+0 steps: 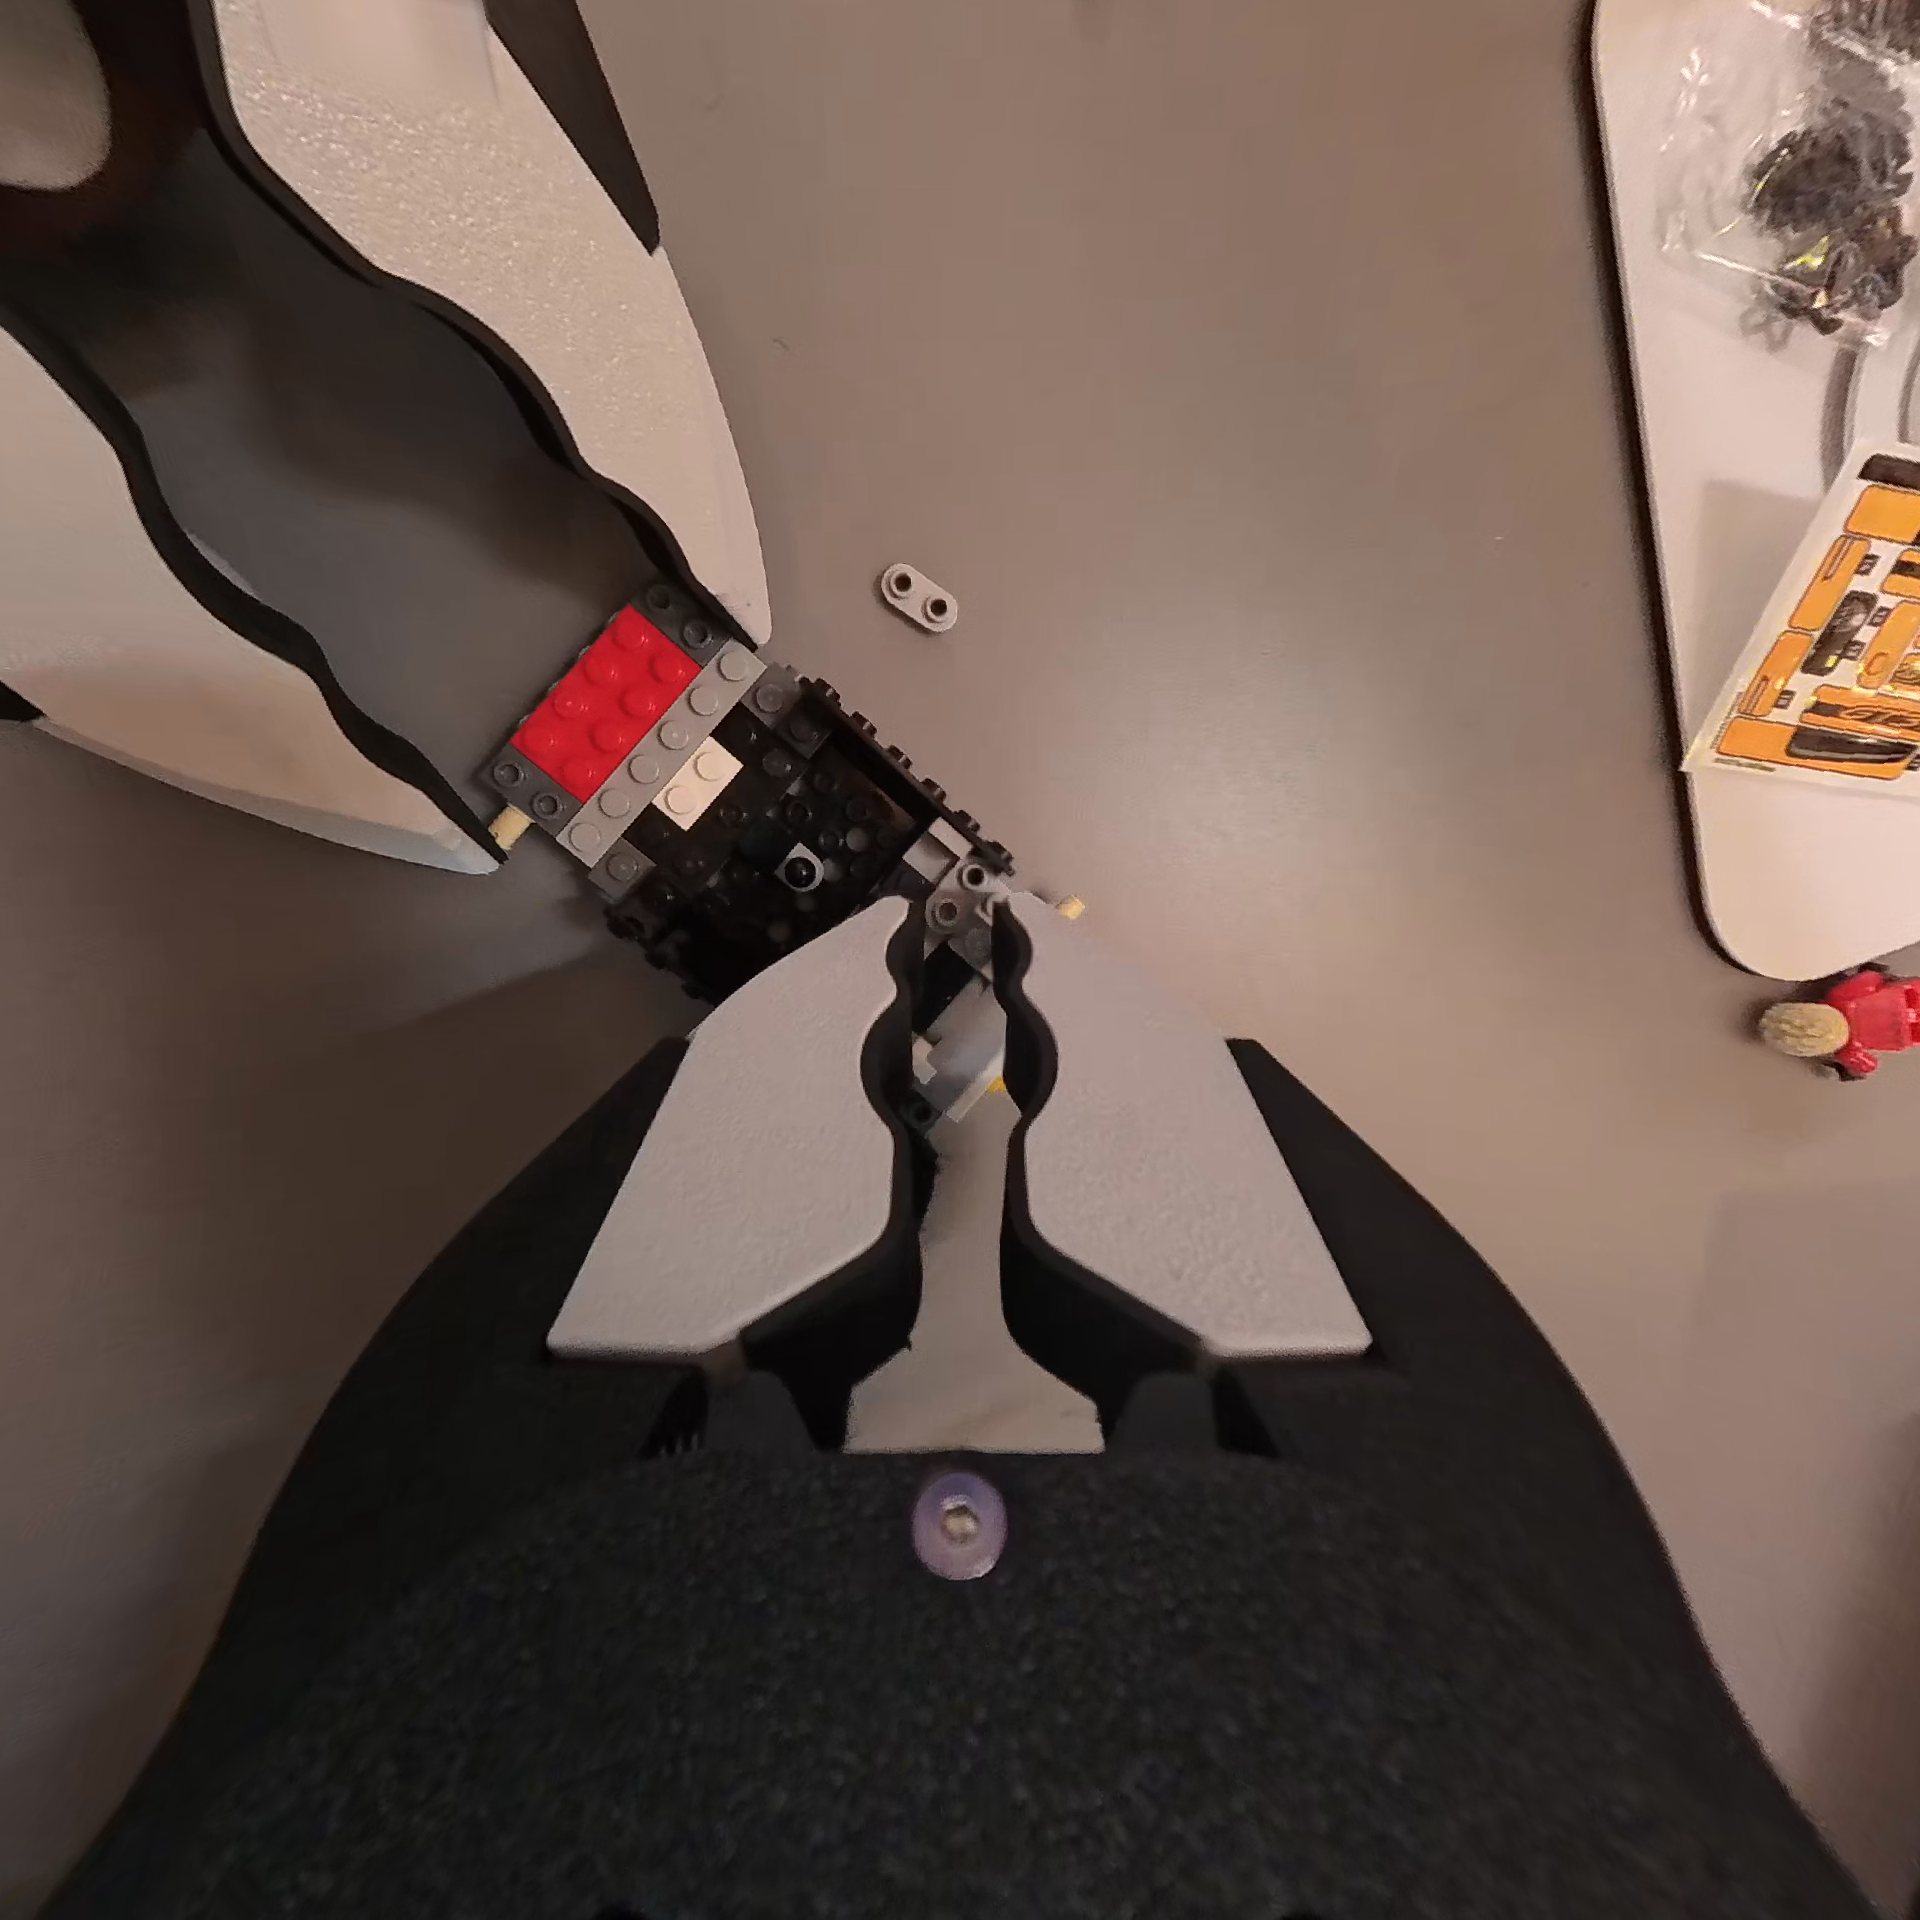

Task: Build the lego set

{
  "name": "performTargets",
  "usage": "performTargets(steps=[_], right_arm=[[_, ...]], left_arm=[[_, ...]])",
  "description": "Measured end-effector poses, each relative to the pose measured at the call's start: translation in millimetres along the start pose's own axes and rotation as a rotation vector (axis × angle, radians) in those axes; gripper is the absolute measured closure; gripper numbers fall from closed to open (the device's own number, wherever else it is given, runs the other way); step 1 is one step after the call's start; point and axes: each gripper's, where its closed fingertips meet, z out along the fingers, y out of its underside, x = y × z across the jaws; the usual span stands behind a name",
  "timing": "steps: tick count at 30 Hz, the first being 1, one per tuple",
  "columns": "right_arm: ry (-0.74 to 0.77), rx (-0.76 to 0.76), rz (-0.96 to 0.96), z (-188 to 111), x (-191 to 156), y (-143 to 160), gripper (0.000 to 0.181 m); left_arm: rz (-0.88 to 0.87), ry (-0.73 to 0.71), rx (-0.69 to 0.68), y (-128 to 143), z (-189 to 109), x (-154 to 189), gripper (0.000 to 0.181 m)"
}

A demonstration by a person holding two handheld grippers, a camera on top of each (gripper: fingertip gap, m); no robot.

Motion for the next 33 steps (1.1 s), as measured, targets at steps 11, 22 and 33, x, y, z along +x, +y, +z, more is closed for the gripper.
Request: performTargets(steps=[11, 22, 33], right_arm=[[-0.046, 0.033, -0.008, -1, -2, -1, 0.176], [-0.244, -0.04, -0.01, 2, -4, -1, 0.174], [-0.304, -0.01, 0.026, -6, -1, -2, 0.174]], left_arm=[[0.002, 0.001, -0.001, 0, 0, 0, 0.125], [0.016, 0.011, 0.0, 0, 0, 0, 0.125], [0.002, 0.023, 0.008, 0, 0, 0, 0.125]])
